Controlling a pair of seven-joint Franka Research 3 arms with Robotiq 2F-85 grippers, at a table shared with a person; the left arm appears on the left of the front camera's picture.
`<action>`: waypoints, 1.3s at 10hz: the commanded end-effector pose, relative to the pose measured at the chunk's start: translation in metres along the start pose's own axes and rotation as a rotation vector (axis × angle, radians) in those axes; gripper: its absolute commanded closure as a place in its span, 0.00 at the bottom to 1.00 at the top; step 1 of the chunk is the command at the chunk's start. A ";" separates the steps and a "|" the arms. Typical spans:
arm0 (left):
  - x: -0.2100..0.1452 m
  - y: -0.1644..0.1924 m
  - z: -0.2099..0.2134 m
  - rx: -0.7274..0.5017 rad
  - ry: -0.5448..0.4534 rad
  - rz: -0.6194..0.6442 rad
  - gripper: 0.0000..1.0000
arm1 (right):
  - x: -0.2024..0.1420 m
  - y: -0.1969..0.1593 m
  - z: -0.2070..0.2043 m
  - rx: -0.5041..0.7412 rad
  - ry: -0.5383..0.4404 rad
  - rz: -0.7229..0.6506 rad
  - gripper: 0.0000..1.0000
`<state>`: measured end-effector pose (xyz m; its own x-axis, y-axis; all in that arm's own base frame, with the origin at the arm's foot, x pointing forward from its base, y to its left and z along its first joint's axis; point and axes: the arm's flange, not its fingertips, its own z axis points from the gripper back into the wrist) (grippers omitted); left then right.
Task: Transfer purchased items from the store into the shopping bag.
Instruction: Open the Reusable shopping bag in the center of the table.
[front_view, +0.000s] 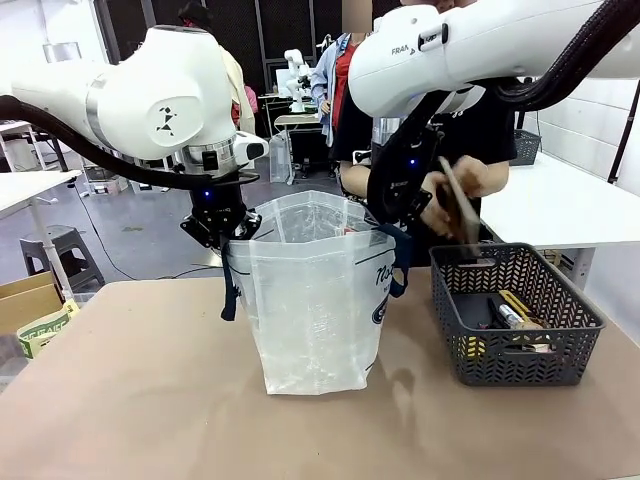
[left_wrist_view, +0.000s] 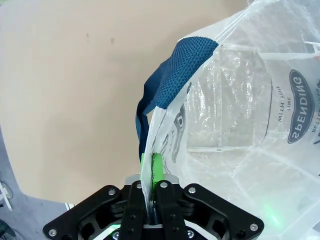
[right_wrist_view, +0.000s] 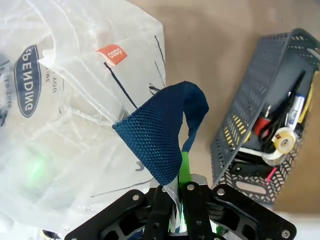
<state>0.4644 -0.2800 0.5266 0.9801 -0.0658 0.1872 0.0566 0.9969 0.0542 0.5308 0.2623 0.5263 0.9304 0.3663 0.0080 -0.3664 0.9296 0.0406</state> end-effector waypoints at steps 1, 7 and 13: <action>0.001 -0.004 -0.004 0.028 0.011 0.015 1.00 | -0.007 -0.005 -0.009 -0.001 -0.008 0.015 1.00; 0.000 0.000 -0.001 0.001 0.002 0.000 1.00 | 0.000 -0.001 -0.002 0.000 0.002 -0.001 1.00; 0.000 0.000 -0.001 0.001 0.002 0.000 1.00 | 0.000 -0.001 -0.002 0.000 0.002 -0.001 1.00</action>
<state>0.4648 -0.2802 0.5257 0.9809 -0.0661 0.1830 0.0569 0.9968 0.0554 0.5308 0.2627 0.5260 0.9302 0.3669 0.0090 -0.3670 0.9293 0.0410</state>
